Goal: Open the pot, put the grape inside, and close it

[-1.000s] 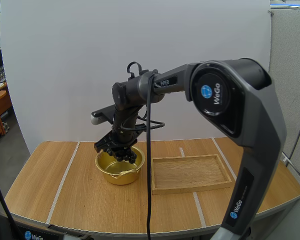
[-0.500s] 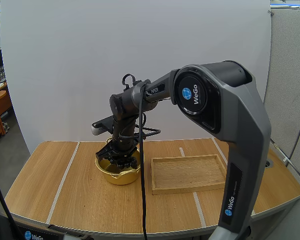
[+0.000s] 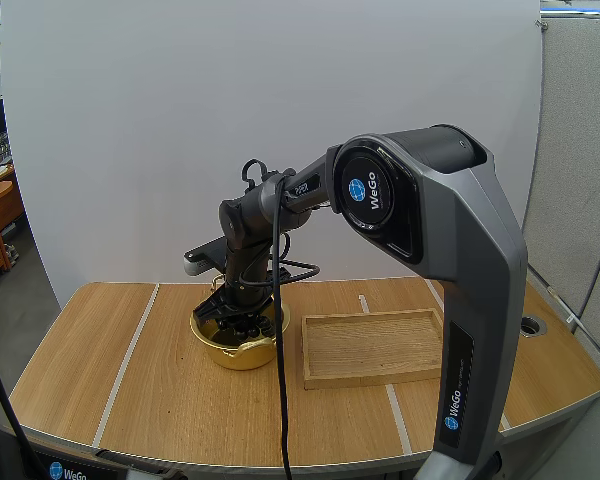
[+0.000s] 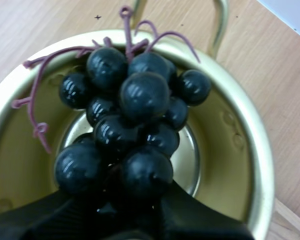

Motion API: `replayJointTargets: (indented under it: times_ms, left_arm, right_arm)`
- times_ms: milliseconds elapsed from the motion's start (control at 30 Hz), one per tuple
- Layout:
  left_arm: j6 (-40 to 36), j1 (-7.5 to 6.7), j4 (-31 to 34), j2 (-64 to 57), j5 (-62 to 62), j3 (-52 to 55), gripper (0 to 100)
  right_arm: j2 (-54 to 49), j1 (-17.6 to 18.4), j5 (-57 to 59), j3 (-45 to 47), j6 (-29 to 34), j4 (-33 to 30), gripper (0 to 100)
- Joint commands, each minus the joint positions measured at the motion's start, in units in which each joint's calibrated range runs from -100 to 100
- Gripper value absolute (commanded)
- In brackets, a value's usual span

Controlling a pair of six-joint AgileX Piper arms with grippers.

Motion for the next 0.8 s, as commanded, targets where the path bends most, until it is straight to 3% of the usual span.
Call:
replayJointTargets:
  times_ms: [0, 767]
  left_arm:
    - [-0.18, -0.14, 1.14, -0.39, -1.25, -0.46, 0]
    - [-0.18, -0.14, 1.14, -0.39, -1.25, -0.46, 0]
  right_arm:
    - [0.63, -1.45, -6.53, -0.32, -0.30, -1.18, 0]
    - [3.21, -1.87, -14.77, -5.33, -0.40, -1.49, 0]
